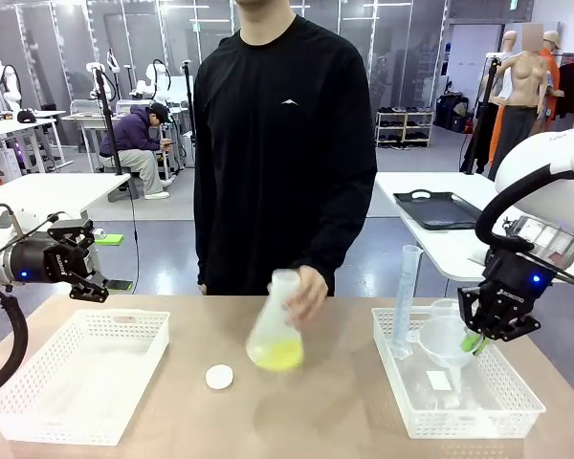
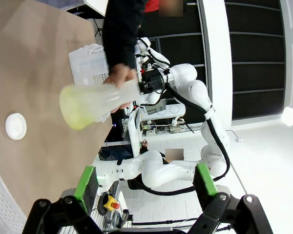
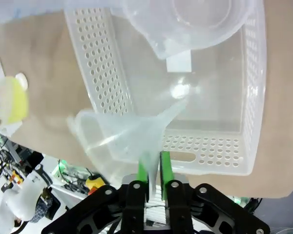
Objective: Prepare the solutions needed for the experiment.
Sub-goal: Once the solution is in the Big flask , pick up the Plastic Funnel and place it back into the right Organizing basket.
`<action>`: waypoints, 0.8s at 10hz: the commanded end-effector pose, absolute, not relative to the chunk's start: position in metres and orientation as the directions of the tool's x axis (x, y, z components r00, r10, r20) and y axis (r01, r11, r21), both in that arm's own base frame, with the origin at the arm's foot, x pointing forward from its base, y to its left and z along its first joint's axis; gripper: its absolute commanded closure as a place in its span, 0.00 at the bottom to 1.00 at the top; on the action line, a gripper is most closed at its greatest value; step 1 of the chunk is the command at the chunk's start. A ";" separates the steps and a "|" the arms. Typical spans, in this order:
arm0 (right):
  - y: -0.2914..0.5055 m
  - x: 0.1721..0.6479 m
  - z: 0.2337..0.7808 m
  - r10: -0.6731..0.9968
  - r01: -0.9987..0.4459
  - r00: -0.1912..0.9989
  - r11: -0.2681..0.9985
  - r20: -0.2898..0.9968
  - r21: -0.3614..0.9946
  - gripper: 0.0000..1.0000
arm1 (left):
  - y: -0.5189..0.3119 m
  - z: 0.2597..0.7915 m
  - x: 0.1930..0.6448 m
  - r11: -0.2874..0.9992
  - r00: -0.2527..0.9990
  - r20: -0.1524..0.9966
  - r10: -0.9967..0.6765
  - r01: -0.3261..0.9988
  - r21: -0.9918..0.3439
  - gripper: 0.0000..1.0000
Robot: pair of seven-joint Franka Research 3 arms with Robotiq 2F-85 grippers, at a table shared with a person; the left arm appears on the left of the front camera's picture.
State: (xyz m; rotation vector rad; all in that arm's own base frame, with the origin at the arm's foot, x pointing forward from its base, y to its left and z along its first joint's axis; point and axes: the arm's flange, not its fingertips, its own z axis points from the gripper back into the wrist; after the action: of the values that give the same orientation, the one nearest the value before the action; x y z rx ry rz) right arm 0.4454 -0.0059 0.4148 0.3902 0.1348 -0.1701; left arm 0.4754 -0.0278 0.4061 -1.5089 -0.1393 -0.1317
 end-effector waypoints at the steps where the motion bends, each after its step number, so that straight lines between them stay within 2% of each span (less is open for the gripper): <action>1: 0.000 0.449 0.418 -0.194 0.225 0.973 0.922 -0.127 0.315 0.59 | -0.028 0.408 0.476 0.056 0.984 0.177 0.010 0.176 -0.983 0.00; 2: 0.001 0.450 0.419 -0.192 0.224 0.973 0.924 -0.130 0.309 0.56 | -0.028 0.408 0.476 0.056 0.984 0.177 0.010 0.176 -0.983 0.00; 3: 0.002 0.451 0.420 -0.200 0.228 0.972 0.924 -0.120 0.307 0.39 | -0.028 0.408 0.476 0.056 0.984 0.177 0.010 0.176 -0.983 0.00; 4: 0.002 0.453 0.421 -0.220 0.239 0.971 0.920 -0.097 0.309 0.36 | -0.028 0.408 0.476 0.056 0.984 0.177 0.010 0.176 -0.983 0.00; 5: -0.004 0.451 0.418 -0.169 0.202 0.978 0.917 -0.124 0.345 0.34 | -0.028 0.408 0.476 0.056 0.984 0.177 0.010 0.176 -0.983 0.00; 8: -0.004 0.451 0.418 -0.169 0.202 0.978 0.917 -0.124 0.345 0.34 | -0.028 0.408 0.476 0.056 0.984 0.177 0.010 0.176 -0.983 0.00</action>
State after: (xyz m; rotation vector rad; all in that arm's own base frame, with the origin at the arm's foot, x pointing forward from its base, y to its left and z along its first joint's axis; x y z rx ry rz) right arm 0.4516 -0.0041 0.4186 0.3625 0.0878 -0.1991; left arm 0.4754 -0.0278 0.4061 -1.5089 -0.1393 -0.1317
